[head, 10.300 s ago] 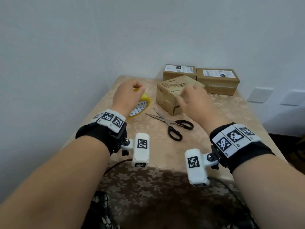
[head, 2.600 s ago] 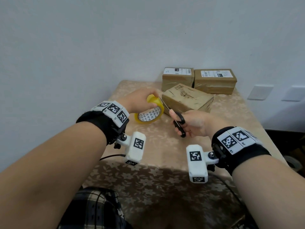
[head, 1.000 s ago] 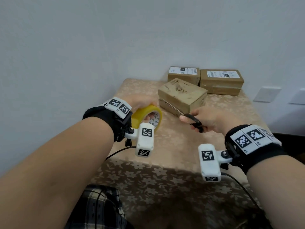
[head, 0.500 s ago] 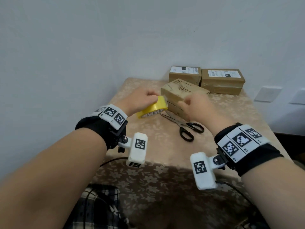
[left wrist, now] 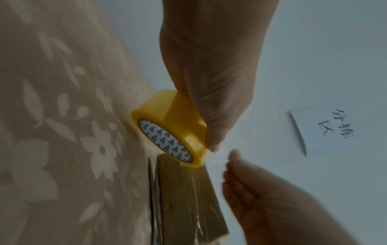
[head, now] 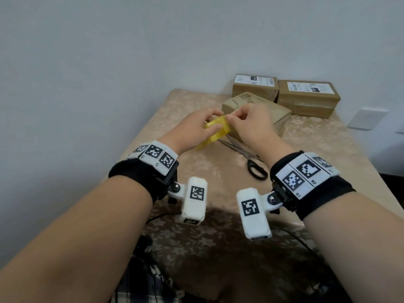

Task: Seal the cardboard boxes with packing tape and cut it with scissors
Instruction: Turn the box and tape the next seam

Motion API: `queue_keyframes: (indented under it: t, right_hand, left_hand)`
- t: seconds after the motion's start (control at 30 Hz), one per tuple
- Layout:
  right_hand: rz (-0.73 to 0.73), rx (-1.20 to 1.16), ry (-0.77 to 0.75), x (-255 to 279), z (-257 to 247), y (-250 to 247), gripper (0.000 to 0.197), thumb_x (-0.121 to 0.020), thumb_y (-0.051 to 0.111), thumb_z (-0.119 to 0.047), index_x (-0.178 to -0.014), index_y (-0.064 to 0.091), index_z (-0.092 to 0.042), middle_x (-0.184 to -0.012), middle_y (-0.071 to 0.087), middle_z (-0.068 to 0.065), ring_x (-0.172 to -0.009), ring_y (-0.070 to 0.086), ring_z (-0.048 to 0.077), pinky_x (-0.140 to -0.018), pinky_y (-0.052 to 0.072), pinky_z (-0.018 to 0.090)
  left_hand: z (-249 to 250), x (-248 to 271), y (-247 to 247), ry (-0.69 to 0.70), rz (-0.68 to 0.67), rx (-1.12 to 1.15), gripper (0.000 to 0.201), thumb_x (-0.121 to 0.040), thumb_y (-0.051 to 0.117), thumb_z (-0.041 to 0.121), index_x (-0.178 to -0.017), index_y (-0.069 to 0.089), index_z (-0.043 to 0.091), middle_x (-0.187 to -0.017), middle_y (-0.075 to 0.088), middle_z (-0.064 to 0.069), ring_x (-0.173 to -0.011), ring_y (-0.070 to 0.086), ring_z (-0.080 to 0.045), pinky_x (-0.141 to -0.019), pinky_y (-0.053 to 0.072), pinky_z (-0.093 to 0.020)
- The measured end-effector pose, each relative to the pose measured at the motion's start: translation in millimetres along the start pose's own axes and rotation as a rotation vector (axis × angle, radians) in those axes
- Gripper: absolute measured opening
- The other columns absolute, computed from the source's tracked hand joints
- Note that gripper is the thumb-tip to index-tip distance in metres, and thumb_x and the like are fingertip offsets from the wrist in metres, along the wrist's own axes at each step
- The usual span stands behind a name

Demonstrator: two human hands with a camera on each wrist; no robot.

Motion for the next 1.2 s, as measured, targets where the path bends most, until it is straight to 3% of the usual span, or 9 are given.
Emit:
queue_keyframes:
  t: [0.13,0.4,0.53,0.6,0.7,0.77,0.87,1.0,1.2]
  right_hand:
    - [-0.032,-0.021,-0.060,2.2,-15.7,3.5,0.014,-0.089,0.065,-0.024,-0.082,0.067,-0.011,-0.070,0.059,-0.005,-0.073,0.055,0.011,-0.070,0.044,0.026]
    - [-0.018,-0.077,-0.063,3.5,-5.3,5.3,0.006,-0.087,0.067,-0.019,-0.083,0.065,-0.016,-0.076,0.062,-0.004,-0.068,0.055,0.005,-0.065,0.045,0.015]
    - [-0.002,-0.001,-0.105,4.3,-7.1,7.1,0.008,-0.087,0.067,-0.018,-0.088,0.067,-0.011,-0.082,0.064,0.000,-0.078,0.057,0.011,-0.080,0.051,0.031]
    - [0.013,0.036,-0.120,5.5,-8.9,7.1,0.020,-0.087,0.067,-0.018,-0.105,0.065,-0.008,-0.081,0.062,-0.001,-0.078,0.056,0.010,-0.083,0.049,0.031]
    - [0.015,-0.135,-0.058,5.0,1.2,2.3,0.069,-0.086,0.069,-0.011,-0.144,0.032,-0.012,-0.069,0.060,-0.003,-0.062,0.056,-0.004,-0.064,0.042,0.005]
    - [0.002,-0.155,-0.087,5.5,1.5,0.5,0.050,-0.086,0.067,-0.007,-0.129,0.042,-0.016,-0.063,0.056,-0.004,-0.048,0.051,-0.009,-0.051,0.038,0.003]
    - [-0.026,-0.050,-0.176,4.8,-4.1,4.9,0.015,-0.088,0.064,-0.008,-0.094,0.054,-0.016,-0.064,0.052,-0.007,-0.050,0.046,-0.008,-0.054,0.036,0.007]
    - [-0.051,-0.012,-0.181,4.8,-3.6,9.7,0.014,-0.087,0.068,-0.020,-0.099,0.068,-0.013,-0.072,0.052,-0.009,-0.070,0.050,0.007,-0.071,0.043,0.025]
    - [-0.039,0.067,-0.125,2.9,3.0,10.4,0.017,-0.089,0.066,-0.026,-0.100,0.072,-0.014,-0.074,0.056,-0.010,-0.072,0.050,0.007,-0.069,0.040,0.023]
  left_hand:
    - [-15.5,0.1,-12.5,-0.033,0.059,0.005,0.025,-0.092,0.058,0.024,-0.115,0.053,0.021,-0.089,0.055,-0.001,-0.081,0.052,-0.015,-0.071,0.039,-0.026]
    - [-11.4,6.6,-12.1,0.006,0.103,0.053,0.006,-0.095,0.054,0.017,-0.092,0.057,0.012,-0.083,0.051,0.006,-0.063,0.042,0.005,-0.059,0.032,-0.007]
    - [-9.2,1.6,-11.8,-0.011,0.139,0.028,0.022,-0.097,0.050,0.021,-0.090,0.061,0.003,-0.082,0.056,0.003,-0.068,0.046,-0.002,-0.063,0.035,-0.014]
    - [-9.2,-1.2,-10.9,-0.017,0.169,-0.010,0.023,-0.096,0.050,0.022,-0.087,0.060,0.003,-0.088,0.058,-0.005,-0.081,0.049,-0.015,-0.069,0.035,-0.023]
    - [-6.9,-1.9,-7.8,-0.019,0.178,-0.067,0.026,-0.096,0.048,0.023,-0.089,0.059,0.000,-0.097,0.058,-0.013,-0.095,0.050,-0.022,-0.078,0.037,-0.030]
    - [-4.0,-0.9,-5.4,-0.019,0.161,-0.087,0.026,-0.097,0.047,0.023,-0.091,0.058,0.000,-0.095,0.054,-0.010,-0.095,0.049,-0.022,-0.080,0.038,-0.032]
    - [-2.5,-0.6,-4.8,-0.016,0.166,-0.100,0.024,-0.097,0.047,0.023,-0.091,0.057,0.003,-0.095,0.049,-0.005,-0.094,0.048,-0.020,-0.074,0.033,-0.029]
    - [-5.3,-0.3,-4.3,-0.013,0.162,-0.116,0.018,-0.098,0.046,0.025,-0.089,0.053,0.011,-0.099,0.047,-0.005,-0.092,0.046,-0.018,-0.073,0.031,-0.025]
    - [-9.1,-0.1,-3.9,0.011,0.180,-0.135,0.018,-0.097,0.048,0.025,-0.092,0.055,0.009,-0.100,0.051,-0.008,-0.093,0.047,-0.019,-0.077,0.034,-0.026]
Point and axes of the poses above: each hand's wrist, its own x-axis away from the middle knuckle, its own y-axis out of the palm, z = x × y, the point moved 9 cm from there along -x, towards the middle knuckle
